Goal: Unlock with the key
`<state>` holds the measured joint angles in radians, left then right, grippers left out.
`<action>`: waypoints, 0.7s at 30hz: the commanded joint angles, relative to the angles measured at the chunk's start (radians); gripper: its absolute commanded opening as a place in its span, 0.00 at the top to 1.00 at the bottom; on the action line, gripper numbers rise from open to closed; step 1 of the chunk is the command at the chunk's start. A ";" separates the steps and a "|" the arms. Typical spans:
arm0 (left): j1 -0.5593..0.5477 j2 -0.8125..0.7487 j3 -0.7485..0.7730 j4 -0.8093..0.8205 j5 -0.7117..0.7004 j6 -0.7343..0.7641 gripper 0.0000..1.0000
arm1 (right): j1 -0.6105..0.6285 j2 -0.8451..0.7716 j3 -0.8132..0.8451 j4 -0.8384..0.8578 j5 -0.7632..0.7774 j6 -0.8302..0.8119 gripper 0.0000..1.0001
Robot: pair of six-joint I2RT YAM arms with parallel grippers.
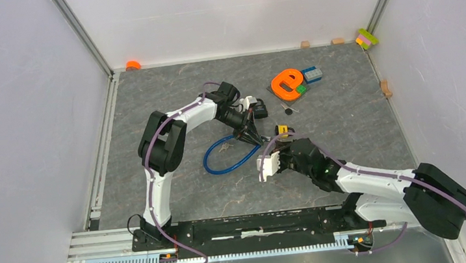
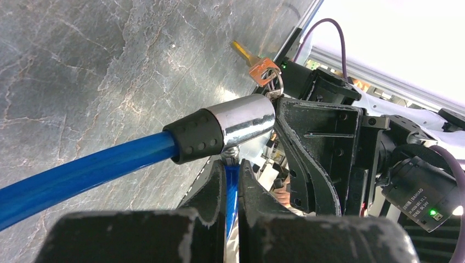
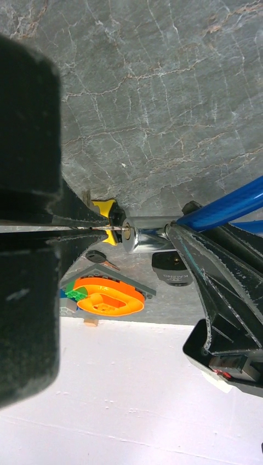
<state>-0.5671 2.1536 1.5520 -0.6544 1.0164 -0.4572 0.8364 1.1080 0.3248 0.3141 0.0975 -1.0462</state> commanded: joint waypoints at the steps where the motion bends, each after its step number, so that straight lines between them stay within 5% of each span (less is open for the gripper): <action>1: -0.014 -0.061 0.007 0.023 0.086 -0.054 0.98 | 0.001 0.023 0.053 -0.006 -0.040 0.046 1.00; 21: -0.019 -0.084 -0.038 0.087 0.080 -0.046 0.98 | -0.053 0.062 0.140 -0.048 -0.094 0.307 1.00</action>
<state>-0.5671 2.1502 1.5146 -0.5945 1.0199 -0.4946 0.8146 1.1736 0.3927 0.2668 0.0822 -0.8738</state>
